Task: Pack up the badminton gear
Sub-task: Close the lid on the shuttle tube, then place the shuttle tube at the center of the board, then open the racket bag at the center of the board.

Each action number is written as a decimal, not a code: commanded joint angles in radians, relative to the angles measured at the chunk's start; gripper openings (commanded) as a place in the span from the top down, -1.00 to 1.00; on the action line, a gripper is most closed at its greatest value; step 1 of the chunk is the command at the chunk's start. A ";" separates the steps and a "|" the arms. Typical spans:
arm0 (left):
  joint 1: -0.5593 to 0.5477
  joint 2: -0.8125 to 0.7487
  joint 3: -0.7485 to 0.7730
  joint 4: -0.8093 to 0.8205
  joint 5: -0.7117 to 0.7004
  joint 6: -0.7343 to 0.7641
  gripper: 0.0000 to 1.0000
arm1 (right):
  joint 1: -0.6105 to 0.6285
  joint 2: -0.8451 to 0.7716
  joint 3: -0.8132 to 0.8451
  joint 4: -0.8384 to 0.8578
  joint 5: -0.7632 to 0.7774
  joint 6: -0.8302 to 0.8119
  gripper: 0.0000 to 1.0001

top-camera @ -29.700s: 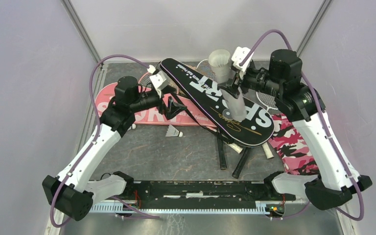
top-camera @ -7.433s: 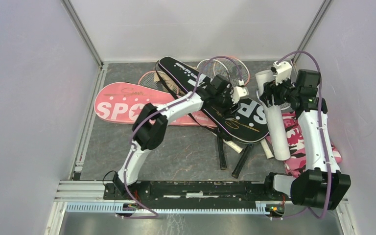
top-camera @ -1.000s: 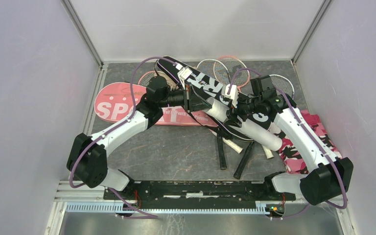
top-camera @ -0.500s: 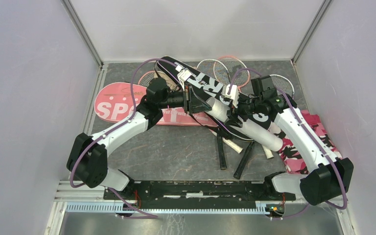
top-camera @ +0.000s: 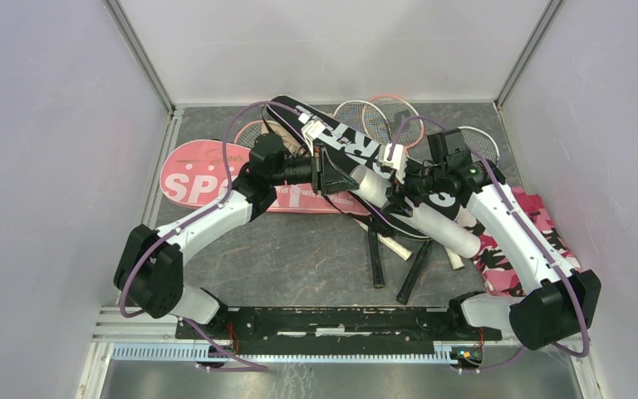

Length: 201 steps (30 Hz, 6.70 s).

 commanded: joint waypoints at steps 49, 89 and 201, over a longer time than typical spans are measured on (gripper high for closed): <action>0.753 -0.056 0.522 -0.645 -0.389 0.209 -1.00 | 0.577 0.250 0.583 0.106 0.350 0.217 0.99; 0.931 -0.181 0.548 -0.720 -0.279 0.273 -1.00 | 0.802 1.145 0.896 0.445 0.437 0.393 0.34; -0.048 -0.073 0.554 -1.161 -0.396 0.977 -0.63 | 0.240 0.154 0.436 -0.179 0.187 -0.642 1.00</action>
